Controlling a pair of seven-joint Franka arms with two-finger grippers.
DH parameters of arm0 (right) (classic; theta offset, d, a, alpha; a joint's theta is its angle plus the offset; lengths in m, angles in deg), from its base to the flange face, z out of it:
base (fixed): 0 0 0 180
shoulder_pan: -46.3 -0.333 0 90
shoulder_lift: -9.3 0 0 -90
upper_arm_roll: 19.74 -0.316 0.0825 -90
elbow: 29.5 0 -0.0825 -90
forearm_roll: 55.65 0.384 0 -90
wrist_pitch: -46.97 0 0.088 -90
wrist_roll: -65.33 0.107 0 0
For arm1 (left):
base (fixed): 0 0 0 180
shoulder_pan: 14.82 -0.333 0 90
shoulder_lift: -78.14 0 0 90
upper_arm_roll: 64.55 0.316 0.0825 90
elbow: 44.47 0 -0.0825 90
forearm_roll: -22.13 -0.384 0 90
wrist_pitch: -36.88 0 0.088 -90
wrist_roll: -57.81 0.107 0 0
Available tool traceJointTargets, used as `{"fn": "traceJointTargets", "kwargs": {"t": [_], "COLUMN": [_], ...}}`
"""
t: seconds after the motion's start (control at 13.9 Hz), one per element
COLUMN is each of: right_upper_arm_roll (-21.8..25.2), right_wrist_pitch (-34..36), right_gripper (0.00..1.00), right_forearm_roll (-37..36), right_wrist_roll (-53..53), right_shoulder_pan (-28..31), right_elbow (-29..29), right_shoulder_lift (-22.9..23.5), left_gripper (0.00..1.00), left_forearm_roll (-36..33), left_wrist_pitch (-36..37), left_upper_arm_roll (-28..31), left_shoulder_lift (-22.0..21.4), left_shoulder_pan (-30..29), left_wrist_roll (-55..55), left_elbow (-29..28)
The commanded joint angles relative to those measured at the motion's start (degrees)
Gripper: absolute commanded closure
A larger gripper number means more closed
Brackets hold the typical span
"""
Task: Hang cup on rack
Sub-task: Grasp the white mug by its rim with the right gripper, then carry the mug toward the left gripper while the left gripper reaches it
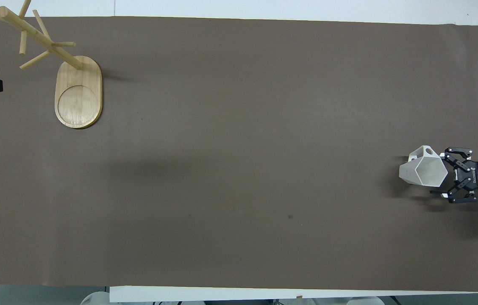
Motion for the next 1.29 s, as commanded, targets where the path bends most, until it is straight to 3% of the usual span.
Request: {"fn": "traceJointTargets", "kwargs": {"t": [0.0,0.72,0.79,0.94,1.08,1.22], "right_upper_arm_roll": [-0.88,-0.97,-0.97,-0.97,-0.97,-1.05], "right_wrist_pitch": [0.01,-0.07,-0.07,-0.07,0.10,1.06], "right_gripper": [0.00,0.01,0.11,0.43,0.68,0.74], "right_forearm_roll": [2.81,3.35,3.35,3.35,3.79,6.86], "right_wrist_roll": [-2.16,-2.25,-2.25,-2.16,-1.55,1.60], "right_shoulder_pan": [0.55,-1.81,-2.17,-3.05,-4.19,-7.87], "right_elbow": [-2.85,-4.97,-4.88,-4.62,-4.18,-3.22], "right_shoulder_lift": [-1.39,-1.75,-1.75,-1.75,-1.66,-2.27], "left_gripper": [0.00,0.00,0.00,0.00,0.00,0.00], "left_forearm_roll": [-0.82,-0.91,-0.82,-0.91,-0.91,-1.08], "left_wrist_pitch": [0.10,-0.69,-0.69,-0.51,-0.69,-0.69], "left_upper_arm_roll": [-0.48,-0.48,-0.48,-0.48,-0.48,-0.39], "left_shoulder_lift": [-1.80,-1.71,-1.71,-1.71,-1.71,-1.71], "left_shoulder_pan": [-0.74,-0.04,-0.04,-0.22,-0.22,-0.22], "left_wrist_roll": [-0.61,-0.43,-0.34,-0.69,-0.87,-0.78], "left_elbow": [-2.02,-1.85,-1.85,-1.85,-1.85,-1.85]}}
